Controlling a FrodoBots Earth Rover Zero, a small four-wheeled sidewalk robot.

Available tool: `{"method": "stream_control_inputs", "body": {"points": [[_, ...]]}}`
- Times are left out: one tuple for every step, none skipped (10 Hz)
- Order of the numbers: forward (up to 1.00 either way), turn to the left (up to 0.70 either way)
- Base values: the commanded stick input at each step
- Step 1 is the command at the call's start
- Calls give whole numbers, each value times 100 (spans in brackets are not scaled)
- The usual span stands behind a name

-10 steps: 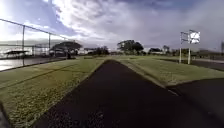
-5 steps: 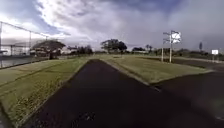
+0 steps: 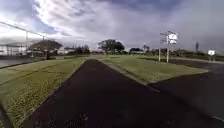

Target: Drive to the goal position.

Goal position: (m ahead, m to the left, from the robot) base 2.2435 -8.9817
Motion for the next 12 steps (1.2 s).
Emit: {"method": "stream_control_inputs", "body": {"points": [[0, -70], [0, -70], [15, -64], [30, -59], [30, -59], [22, -62], [0, -70], [0, -70], [36, -53], [66, -37], [70, -35], [70, -35]]}}
